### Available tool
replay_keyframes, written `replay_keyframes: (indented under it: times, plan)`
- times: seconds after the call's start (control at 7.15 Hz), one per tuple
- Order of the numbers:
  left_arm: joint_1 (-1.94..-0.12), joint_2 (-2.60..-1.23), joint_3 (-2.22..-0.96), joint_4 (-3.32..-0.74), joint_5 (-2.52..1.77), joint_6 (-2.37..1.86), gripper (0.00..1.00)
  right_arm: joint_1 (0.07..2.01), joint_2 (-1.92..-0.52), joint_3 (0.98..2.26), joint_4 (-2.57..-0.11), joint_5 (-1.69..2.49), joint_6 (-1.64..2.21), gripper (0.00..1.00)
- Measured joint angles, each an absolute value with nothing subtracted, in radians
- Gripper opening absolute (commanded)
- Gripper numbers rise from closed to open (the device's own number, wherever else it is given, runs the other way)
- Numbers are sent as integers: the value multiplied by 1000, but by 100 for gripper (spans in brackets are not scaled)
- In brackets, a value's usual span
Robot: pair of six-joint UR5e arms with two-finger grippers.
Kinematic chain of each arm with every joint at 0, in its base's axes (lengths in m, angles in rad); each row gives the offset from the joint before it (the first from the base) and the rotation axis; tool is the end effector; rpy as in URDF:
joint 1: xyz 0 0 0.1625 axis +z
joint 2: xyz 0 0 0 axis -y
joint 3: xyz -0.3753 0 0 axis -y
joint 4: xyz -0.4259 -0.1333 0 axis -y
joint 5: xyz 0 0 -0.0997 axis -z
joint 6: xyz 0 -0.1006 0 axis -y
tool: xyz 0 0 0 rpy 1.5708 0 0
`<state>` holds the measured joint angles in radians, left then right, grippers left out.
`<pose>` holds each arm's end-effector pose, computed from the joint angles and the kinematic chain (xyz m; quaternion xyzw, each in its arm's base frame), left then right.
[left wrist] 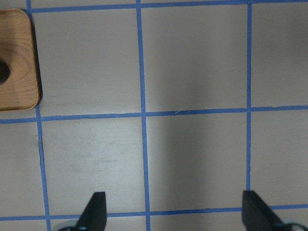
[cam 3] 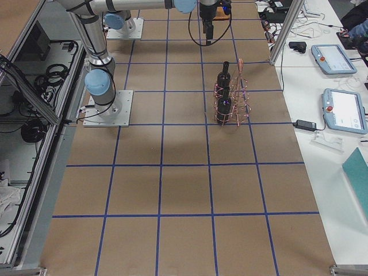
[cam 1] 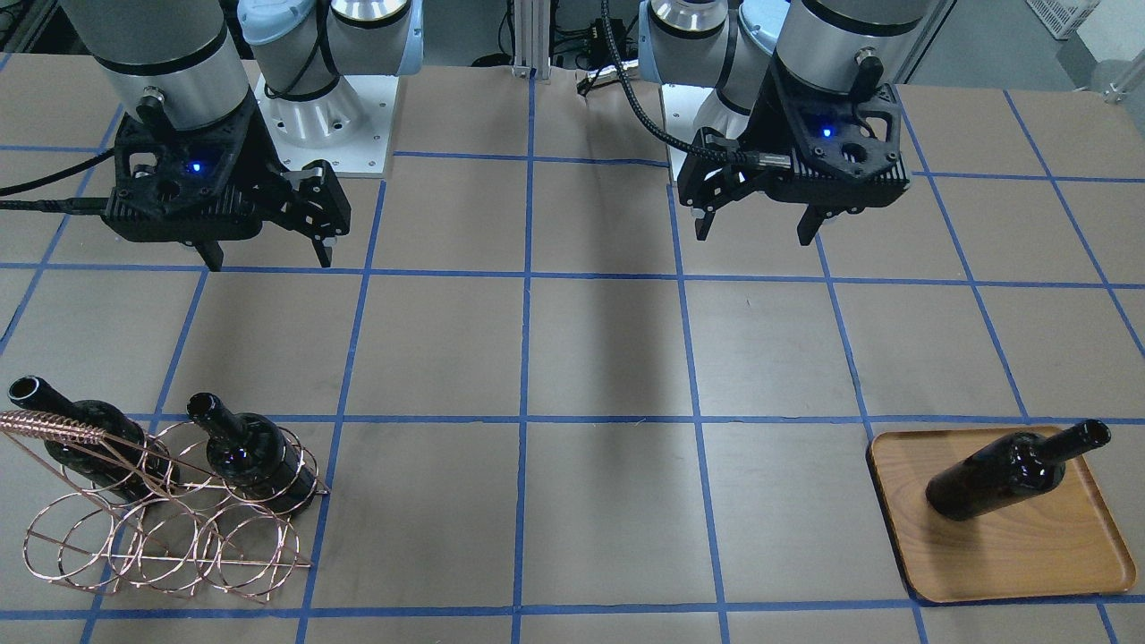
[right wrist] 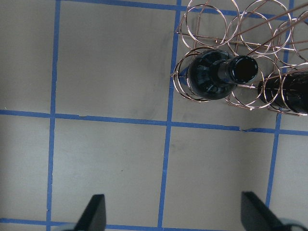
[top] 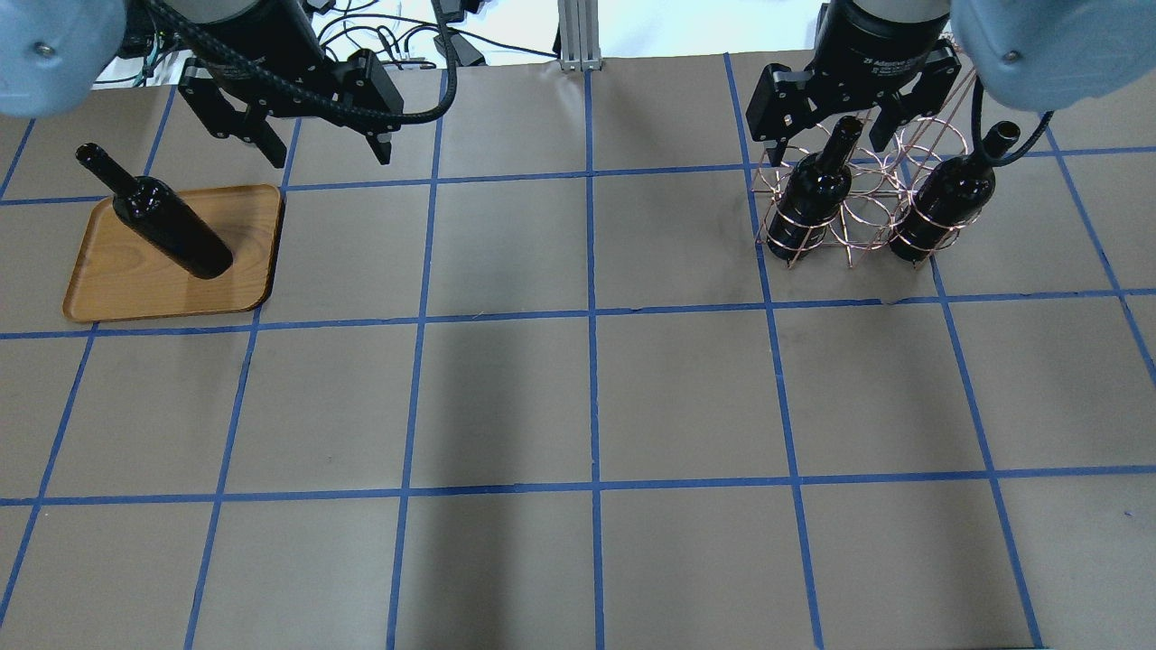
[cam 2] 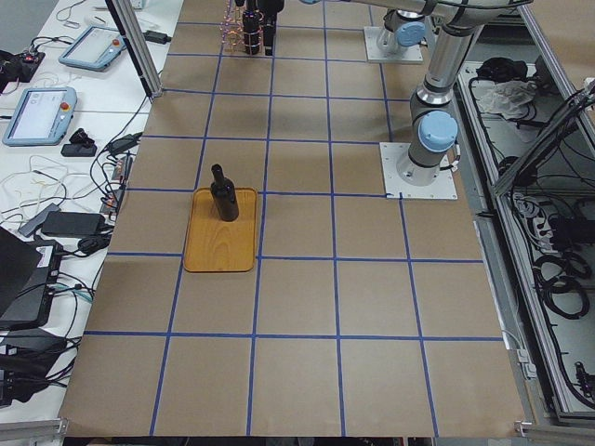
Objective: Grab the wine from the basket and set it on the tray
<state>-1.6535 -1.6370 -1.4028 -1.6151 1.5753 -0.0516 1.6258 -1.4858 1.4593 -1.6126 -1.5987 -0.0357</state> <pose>-0.1781 -0.5410 0.4856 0.0155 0.9995 -0.0288 0.0003 0.1613 -0.5559 0.4542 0.0448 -0.9983 0.0343 0.0136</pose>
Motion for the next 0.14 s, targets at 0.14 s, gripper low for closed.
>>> replay_keyframes:
  times: [0.14]
  plan:
    - [-1655,-1631,-1410,-1614,1575,-50,97,1626,-1486,1459,-1612,-1600,-36,100]
